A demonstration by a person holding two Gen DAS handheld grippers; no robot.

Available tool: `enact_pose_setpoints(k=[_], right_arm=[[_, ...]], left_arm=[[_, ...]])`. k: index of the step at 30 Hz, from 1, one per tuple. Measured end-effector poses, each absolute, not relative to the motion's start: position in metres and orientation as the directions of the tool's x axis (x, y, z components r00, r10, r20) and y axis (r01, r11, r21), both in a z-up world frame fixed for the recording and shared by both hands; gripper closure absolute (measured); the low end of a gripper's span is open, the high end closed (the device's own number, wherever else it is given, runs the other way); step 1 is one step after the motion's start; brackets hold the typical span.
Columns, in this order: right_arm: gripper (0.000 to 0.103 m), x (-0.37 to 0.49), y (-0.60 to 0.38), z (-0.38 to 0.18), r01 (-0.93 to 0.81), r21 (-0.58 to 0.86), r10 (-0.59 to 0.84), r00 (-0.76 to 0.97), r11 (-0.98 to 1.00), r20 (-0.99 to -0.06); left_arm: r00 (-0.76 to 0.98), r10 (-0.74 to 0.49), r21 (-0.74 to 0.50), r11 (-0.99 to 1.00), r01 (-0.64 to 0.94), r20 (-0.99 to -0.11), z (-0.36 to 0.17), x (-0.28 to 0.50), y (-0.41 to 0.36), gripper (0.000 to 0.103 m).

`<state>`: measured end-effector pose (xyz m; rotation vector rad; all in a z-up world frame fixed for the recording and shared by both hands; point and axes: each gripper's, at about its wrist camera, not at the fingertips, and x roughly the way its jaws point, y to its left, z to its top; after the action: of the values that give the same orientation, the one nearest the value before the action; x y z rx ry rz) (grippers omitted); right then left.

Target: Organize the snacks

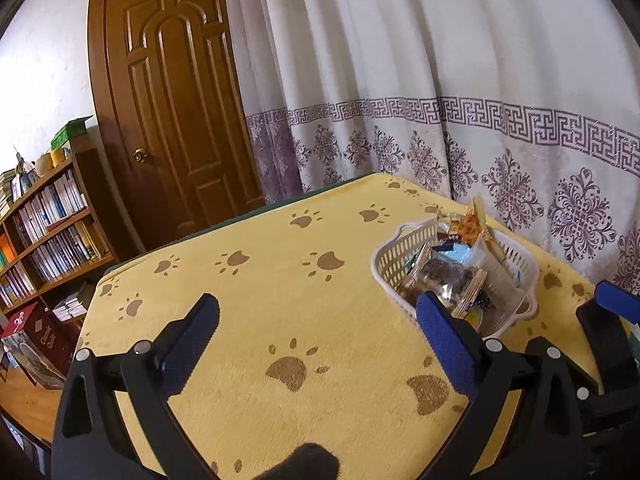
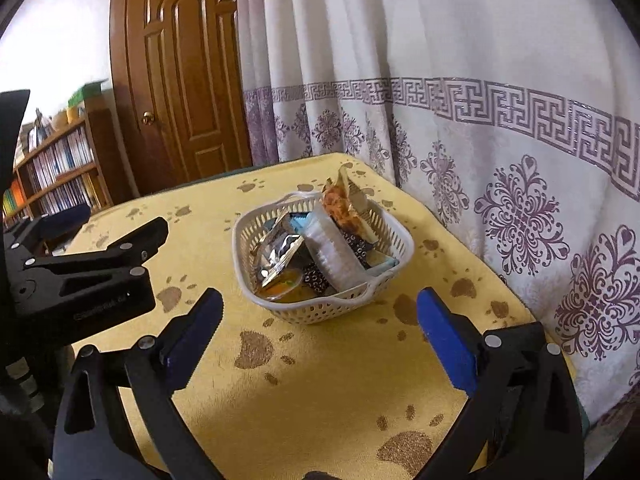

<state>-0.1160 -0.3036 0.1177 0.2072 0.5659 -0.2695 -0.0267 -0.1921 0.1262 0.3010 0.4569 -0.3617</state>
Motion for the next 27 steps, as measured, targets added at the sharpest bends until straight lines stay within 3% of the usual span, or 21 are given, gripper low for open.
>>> enact_pose_setpoints(k=[27], right_arm=[[0.004,-0.103,-0.306,0.119,0.33,0.061,-0.242,0.794,0.942,-0.557]], left_arm=[[0.846,-0.237,0.263,0.88,0.395,-0.477,0.114,-0.021,-0.198,0.005]])
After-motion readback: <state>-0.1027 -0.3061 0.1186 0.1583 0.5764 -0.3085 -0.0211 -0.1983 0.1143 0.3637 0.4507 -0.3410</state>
